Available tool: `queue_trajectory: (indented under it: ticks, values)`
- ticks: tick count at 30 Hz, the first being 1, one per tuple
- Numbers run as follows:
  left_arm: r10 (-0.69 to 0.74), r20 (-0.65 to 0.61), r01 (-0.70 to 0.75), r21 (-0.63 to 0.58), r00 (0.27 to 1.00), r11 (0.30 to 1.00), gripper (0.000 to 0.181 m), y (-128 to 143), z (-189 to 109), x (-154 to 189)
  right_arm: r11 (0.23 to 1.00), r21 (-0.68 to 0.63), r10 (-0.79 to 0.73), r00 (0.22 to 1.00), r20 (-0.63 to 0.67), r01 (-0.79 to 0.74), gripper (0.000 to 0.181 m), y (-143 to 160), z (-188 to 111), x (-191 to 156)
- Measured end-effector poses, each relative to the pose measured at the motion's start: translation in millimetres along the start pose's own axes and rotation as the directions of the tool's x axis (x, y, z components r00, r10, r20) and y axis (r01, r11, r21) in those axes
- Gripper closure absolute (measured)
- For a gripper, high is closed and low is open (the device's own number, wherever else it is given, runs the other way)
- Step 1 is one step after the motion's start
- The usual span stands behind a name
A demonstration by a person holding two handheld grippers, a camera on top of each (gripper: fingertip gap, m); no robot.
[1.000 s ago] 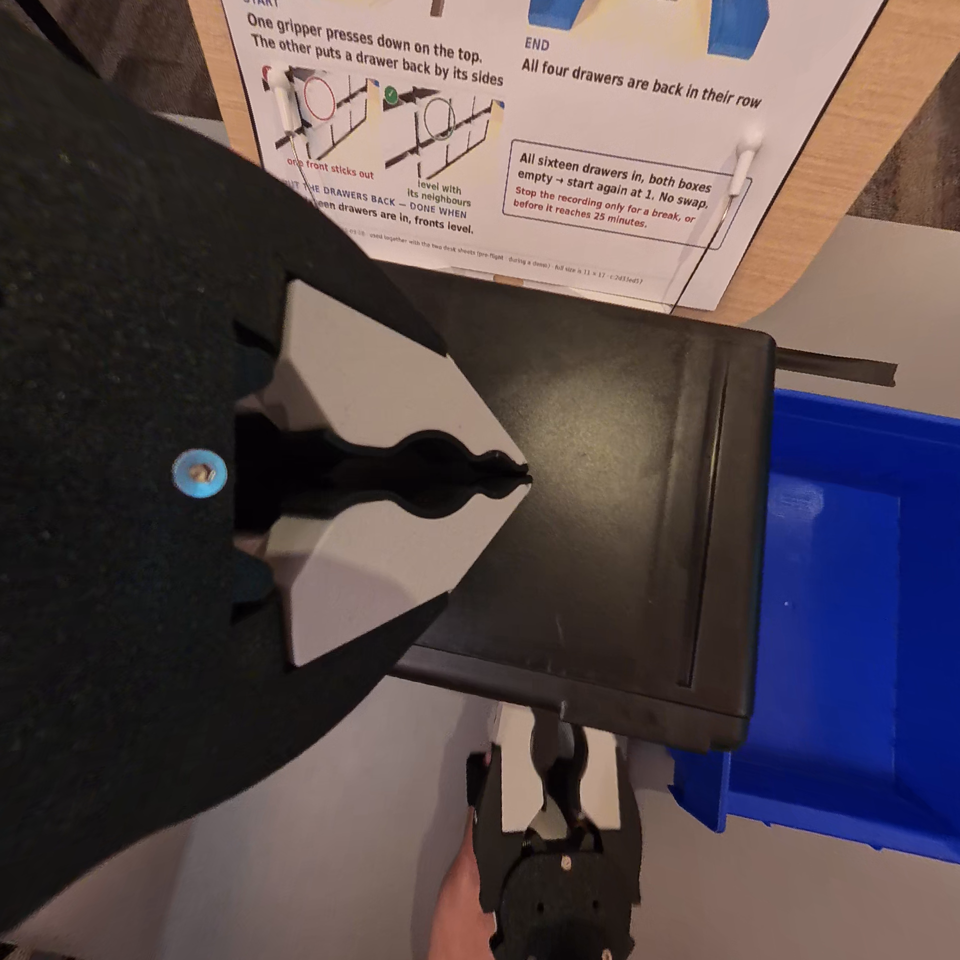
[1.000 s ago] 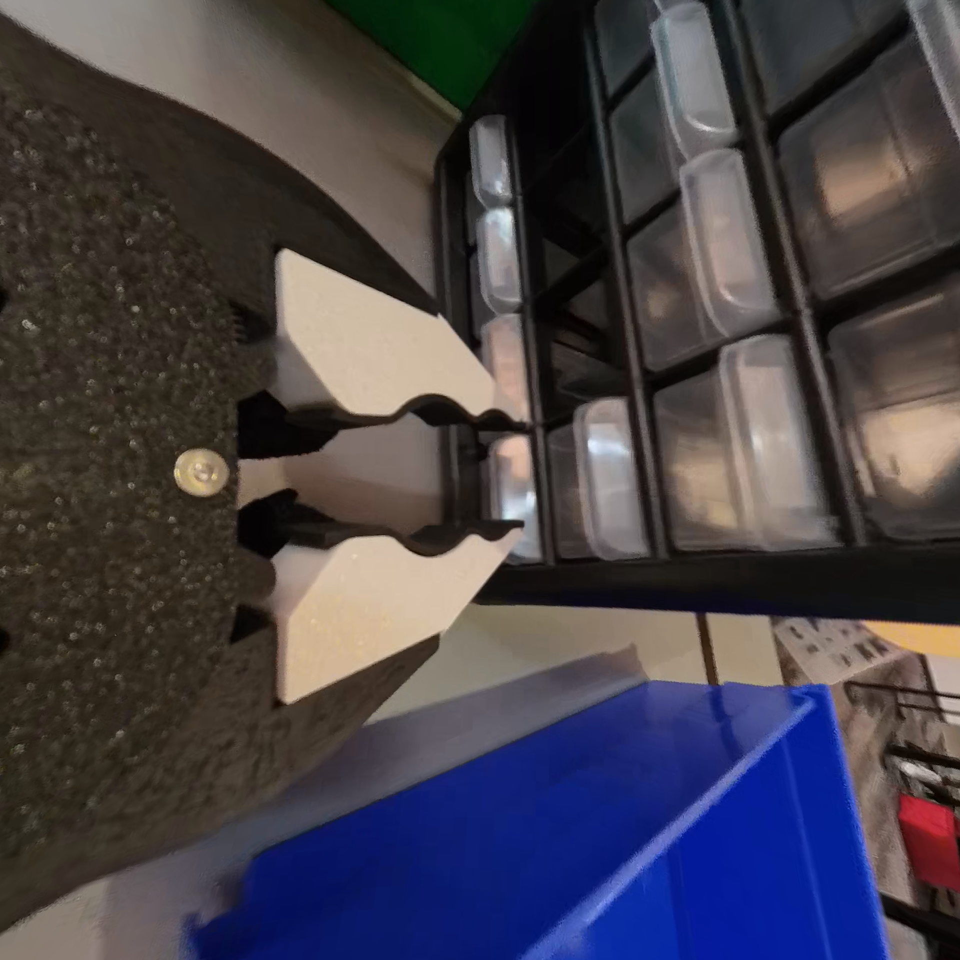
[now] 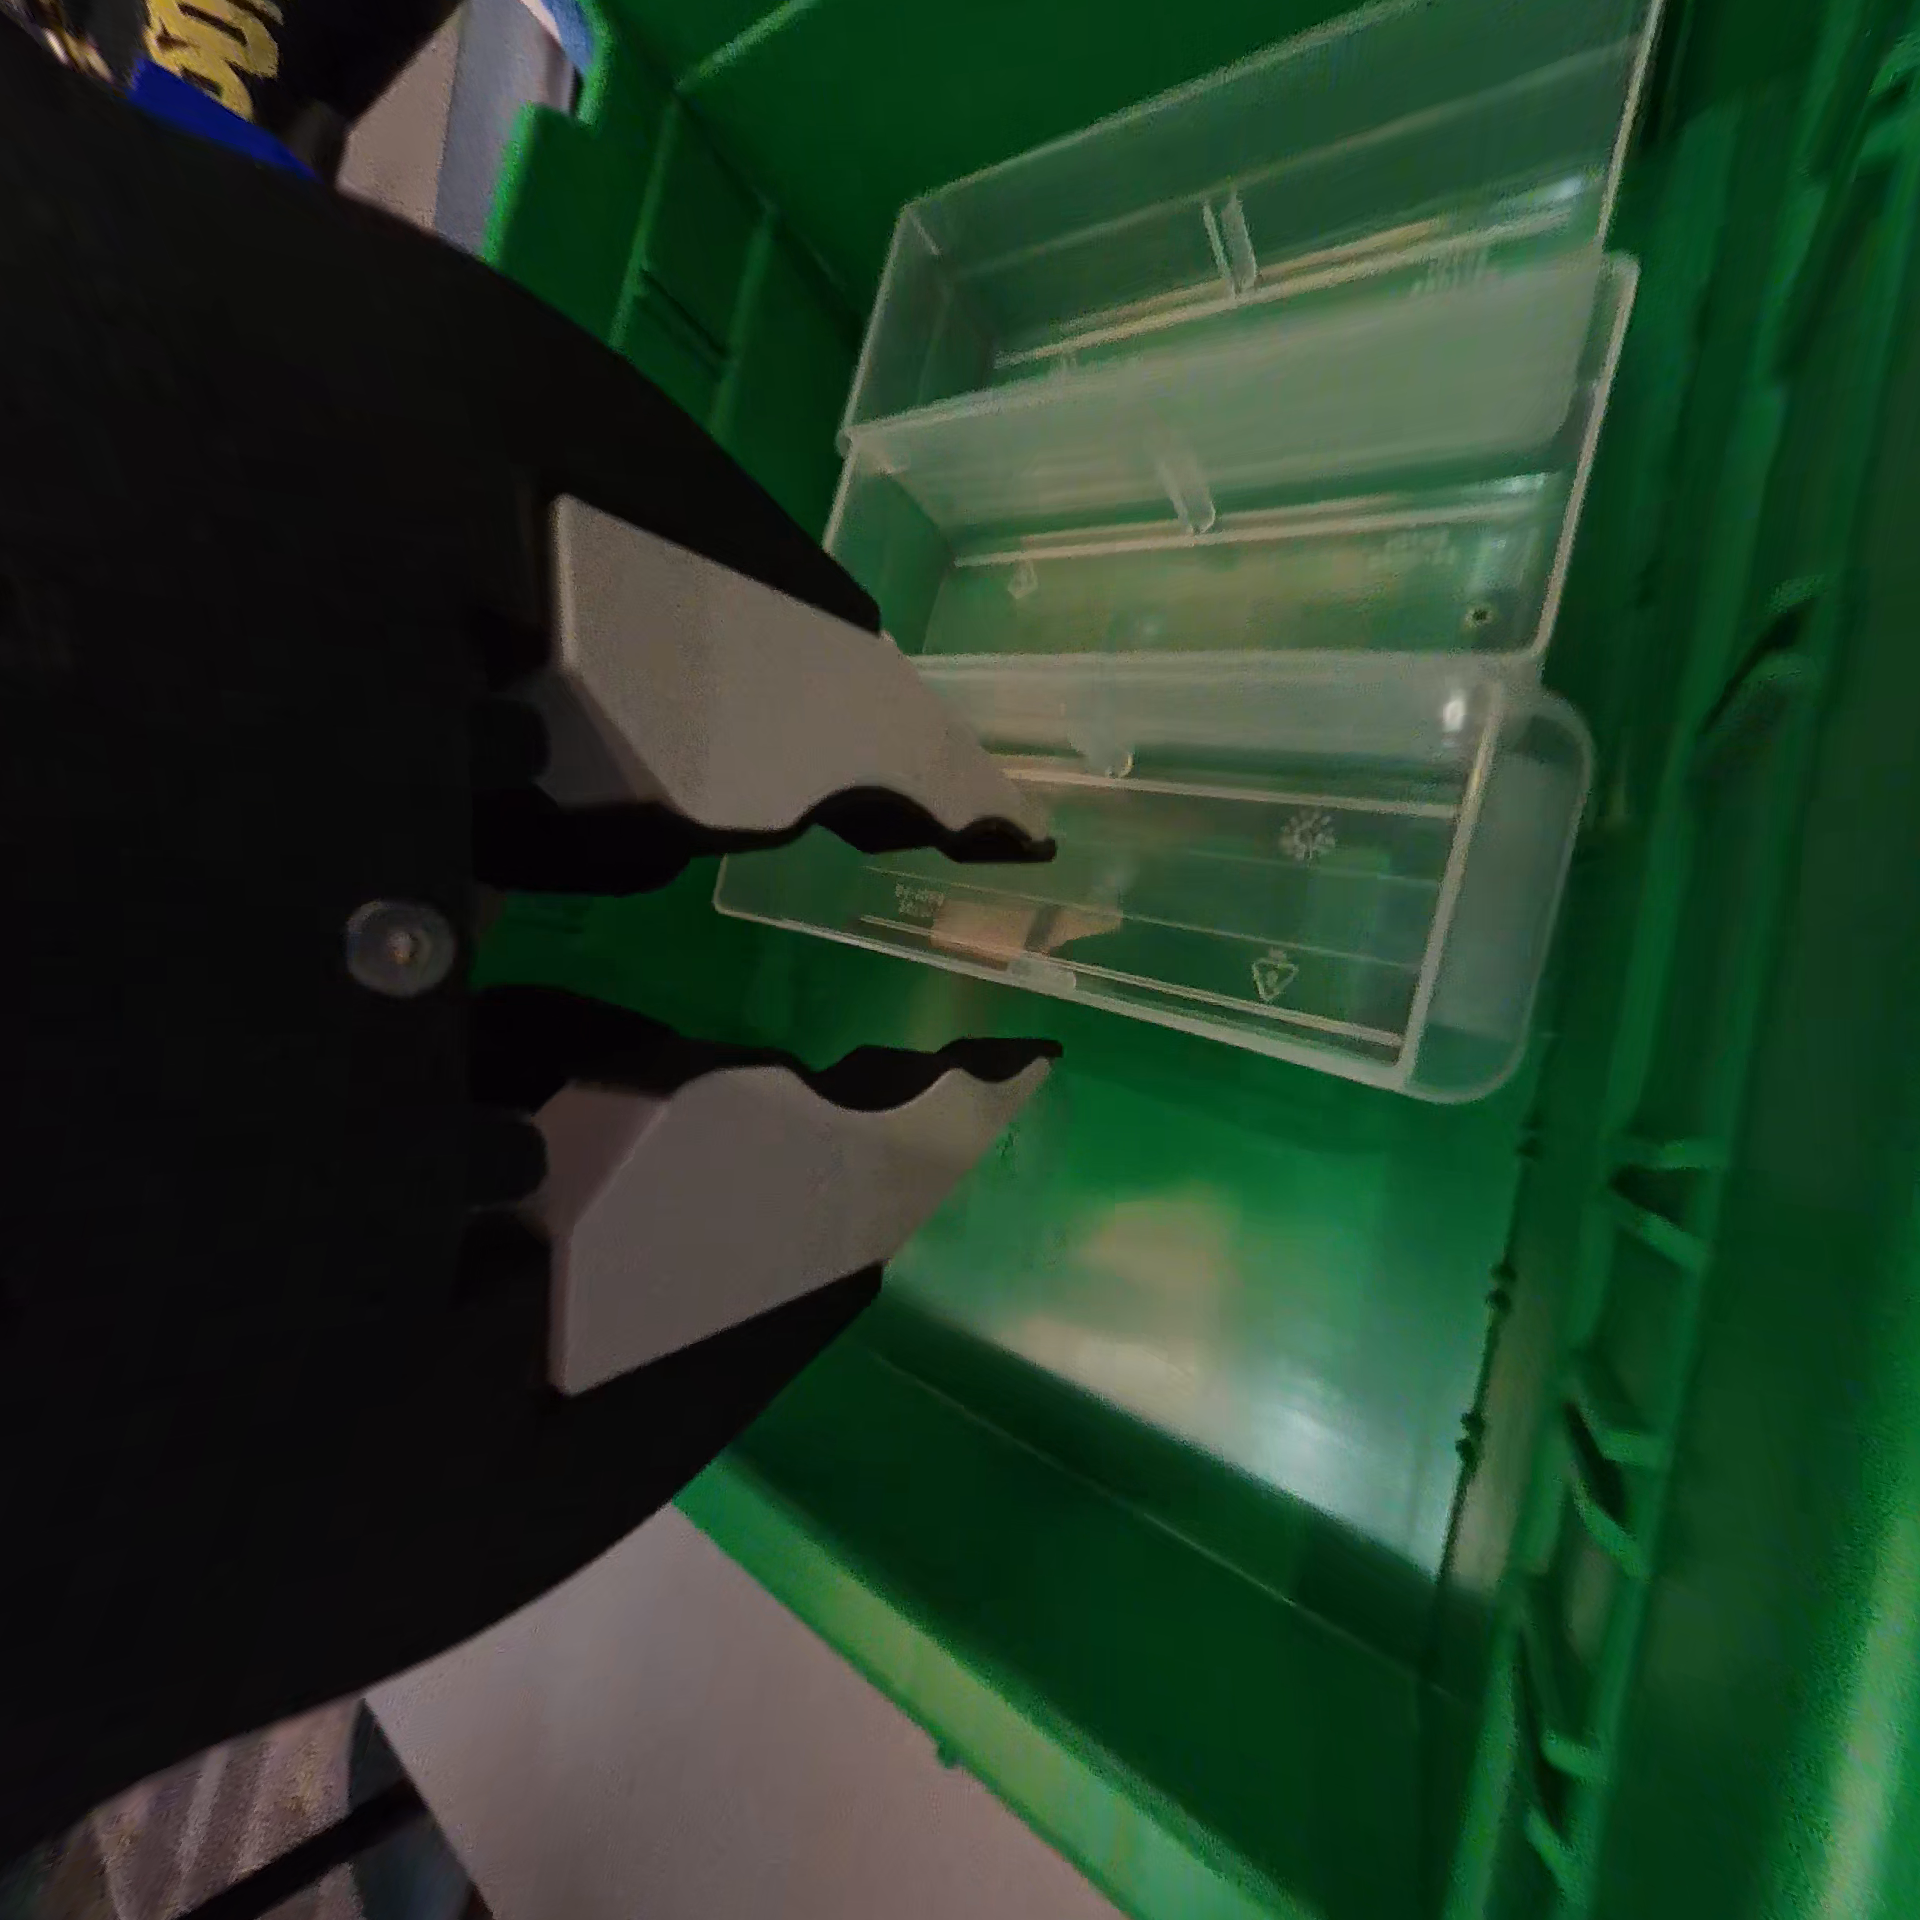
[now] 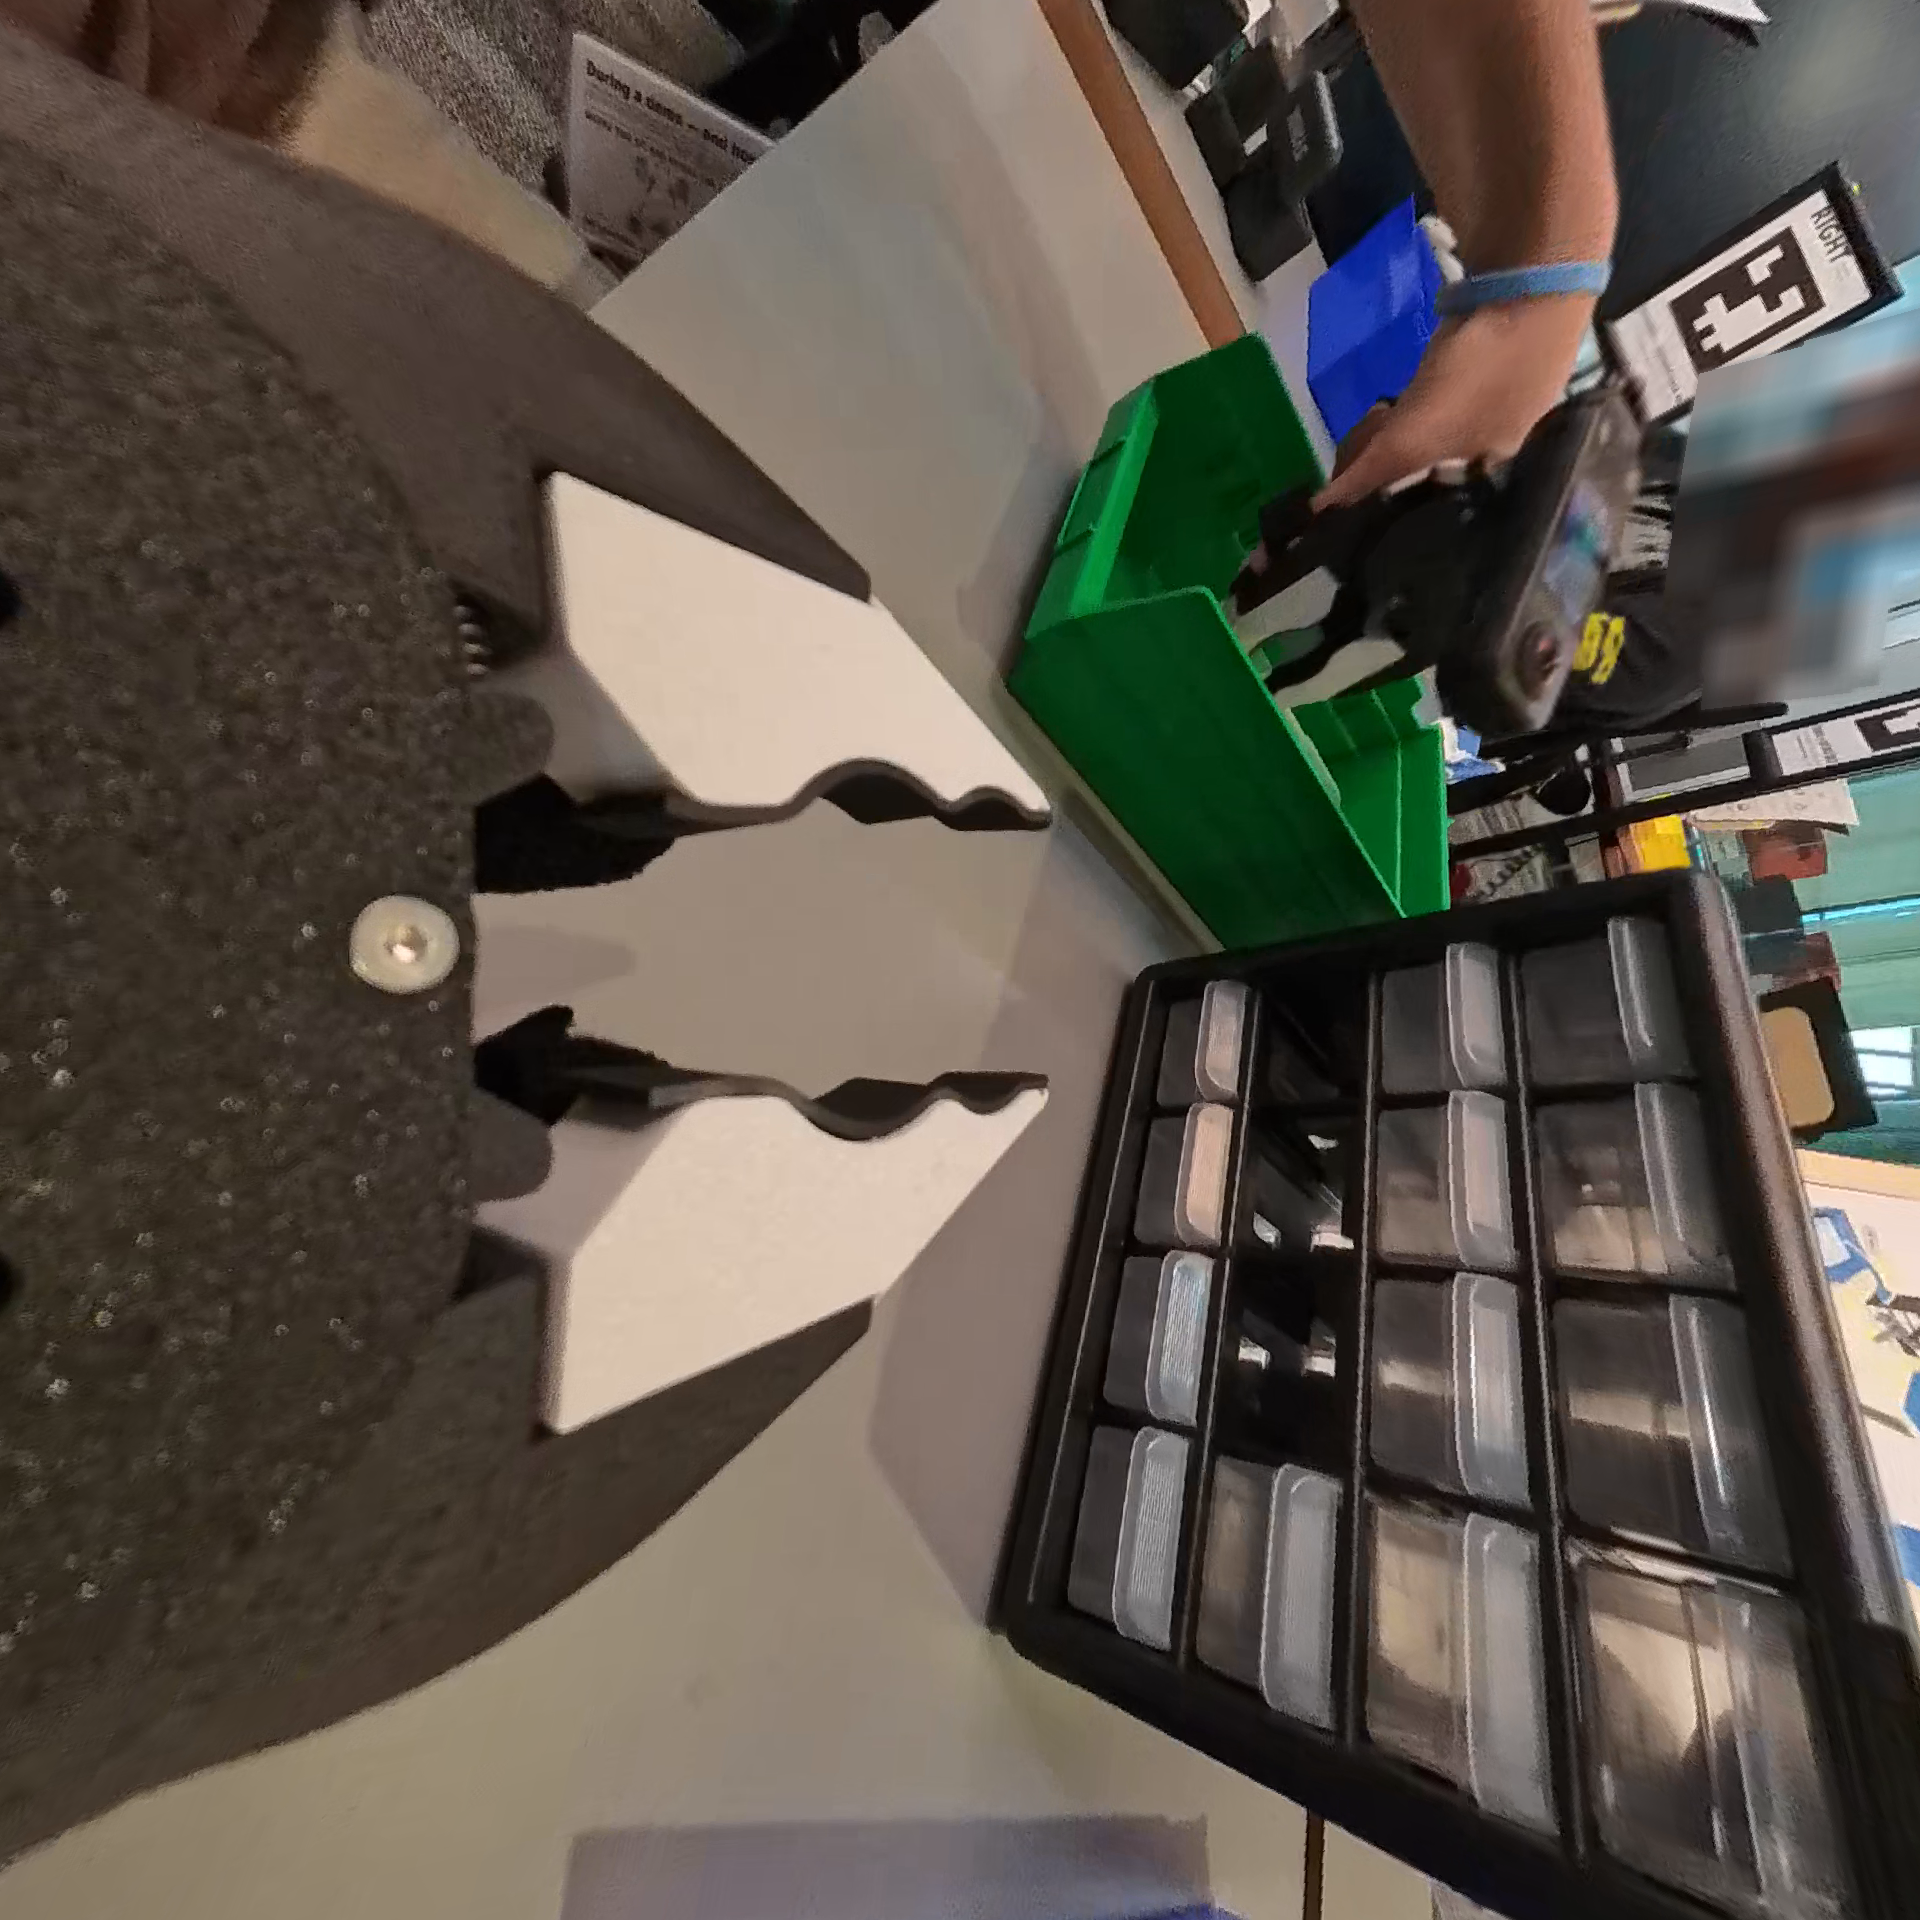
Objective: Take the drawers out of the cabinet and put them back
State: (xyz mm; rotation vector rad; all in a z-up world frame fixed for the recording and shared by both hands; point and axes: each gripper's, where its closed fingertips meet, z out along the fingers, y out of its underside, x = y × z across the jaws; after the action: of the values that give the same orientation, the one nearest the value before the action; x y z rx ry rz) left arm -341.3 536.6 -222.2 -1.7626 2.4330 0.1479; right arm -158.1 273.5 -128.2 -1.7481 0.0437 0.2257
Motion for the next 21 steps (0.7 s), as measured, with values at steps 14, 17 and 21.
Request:
queue_trajectory:
  ticks: [14,17,21]
  values:
    - [0.249,0.114,-0.268,0.212,0.962,0.940,0.178,-23,-128,32,0.997,-0.082,-0.005,0.999,0.042,0.009,0.131,11,-18,-14]
    - [0.416,0.138,-0.438,0.327,0.899,0.838,0.178,-76,-157,72,0.995,-0.095,0.009,0.997,0.080,-0.002,0.125,11,-21,-24]
    - [0.690,0.215,-0.721,0.265,0.691,0.640,0.177,-150,-142,123,0.992,-0.123,-0.040,0.999,0.021,0.042,0.117,18,-30,-18]
